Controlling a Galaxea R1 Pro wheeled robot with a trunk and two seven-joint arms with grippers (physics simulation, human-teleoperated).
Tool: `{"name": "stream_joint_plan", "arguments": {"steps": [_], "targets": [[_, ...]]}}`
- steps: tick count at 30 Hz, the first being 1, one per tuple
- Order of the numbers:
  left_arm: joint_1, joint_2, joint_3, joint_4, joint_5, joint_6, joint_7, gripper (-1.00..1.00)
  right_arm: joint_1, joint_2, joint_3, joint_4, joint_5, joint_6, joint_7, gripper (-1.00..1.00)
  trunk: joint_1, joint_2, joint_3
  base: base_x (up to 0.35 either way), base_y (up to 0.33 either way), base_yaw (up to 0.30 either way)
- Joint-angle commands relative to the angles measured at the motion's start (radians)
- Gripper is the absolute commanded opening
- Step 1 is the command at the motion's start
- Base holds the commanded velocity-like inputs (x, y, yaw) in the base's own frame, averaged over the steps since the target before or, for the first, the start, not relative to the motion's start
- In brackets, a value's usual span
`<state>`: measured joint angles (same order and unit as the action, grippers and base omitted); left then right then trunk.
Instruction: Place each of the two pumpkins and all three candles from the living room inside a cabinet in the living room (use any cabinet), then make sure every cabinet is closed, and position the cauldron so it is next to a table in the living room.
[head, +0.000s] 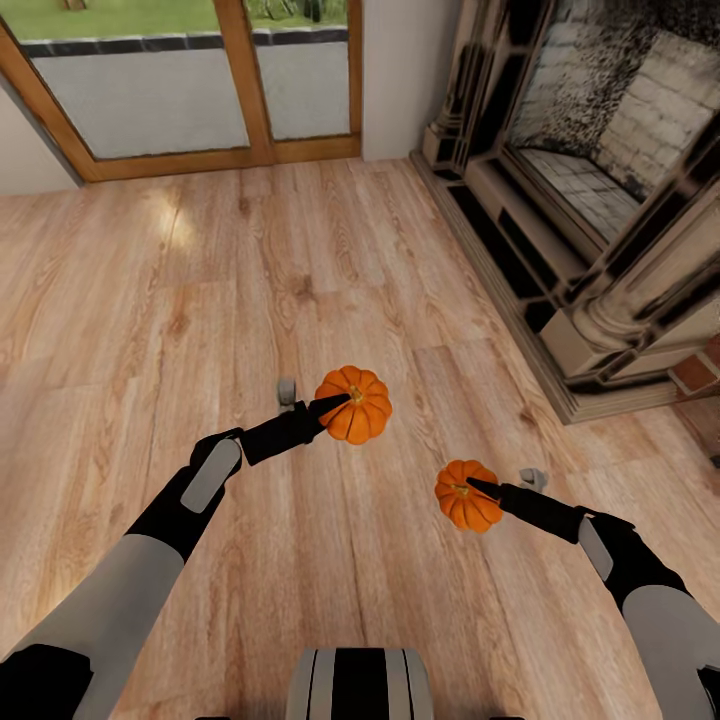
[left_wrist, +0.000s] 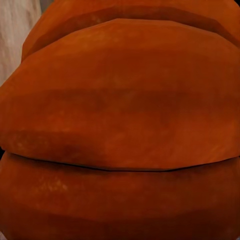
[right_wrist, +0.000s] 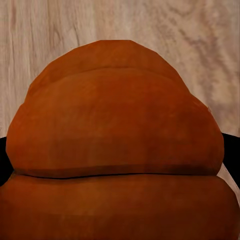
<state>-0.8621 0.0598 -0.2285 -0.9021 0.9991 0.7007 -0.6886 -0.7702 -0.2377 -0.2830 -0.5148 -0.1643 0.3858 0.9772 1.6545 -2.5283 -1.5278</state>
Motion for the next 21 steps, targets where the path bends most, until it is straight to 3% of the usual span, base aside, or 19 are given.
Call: {"name": "stream_joint_plan", "arguments": {"steps": [1,15,21], "targets": [[0.0,0.0,0.0,0.001,-0.001,-0.001,0.0,-1.0,0.0,-0.003,0.001,0.0,0.001,0.0,0.0,-1.0,0.0,0.0,0.004,0.0,0.0,0.0],[0.0,0.003,0.0,-0.001,0.0,0.0,-0.003,-1.0,0.0,-0.002,0.001,0.001,0.0,-0.002,0.0,-1.0,-0.007,0.004,0.058,-0.001,0.0,0.0],[0.0,0.003,0.011,0.0,0.0,0.0,-0.003,-1.0,0.0,-0.002,0.001,0.001,0.0,-0.002,0.0,-1.0,-0.009,0.005,0.081,-0.118,0.06,0.0]]}}
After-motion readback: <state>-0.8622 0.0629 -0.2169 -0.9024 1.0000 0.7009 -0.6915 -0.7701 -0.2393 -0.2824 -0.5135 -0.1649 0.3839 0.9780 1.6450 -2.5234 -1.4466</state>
